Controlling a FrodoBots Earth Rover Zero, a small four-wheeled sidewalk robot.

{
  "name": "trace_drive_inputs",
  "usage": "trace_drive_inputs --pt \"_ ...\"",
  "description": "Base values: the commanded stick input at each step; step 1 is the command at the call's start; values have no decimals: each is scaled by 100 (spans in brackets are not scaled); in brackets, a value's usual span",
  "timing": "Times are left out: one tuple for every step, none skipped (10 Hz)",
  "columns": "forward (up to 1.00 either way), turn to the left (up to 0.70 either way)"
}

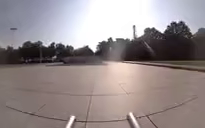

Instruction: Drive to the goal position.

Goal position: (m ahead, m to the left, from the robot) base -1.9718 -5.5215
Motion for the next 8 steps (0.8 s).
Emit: trace_drive_inputs --pt "70 0" --pt "70 0" --pt "70 0" --pt "70 0" --pt "70 0" --pt "70 0" --pt "70 0" --pt "70 0"
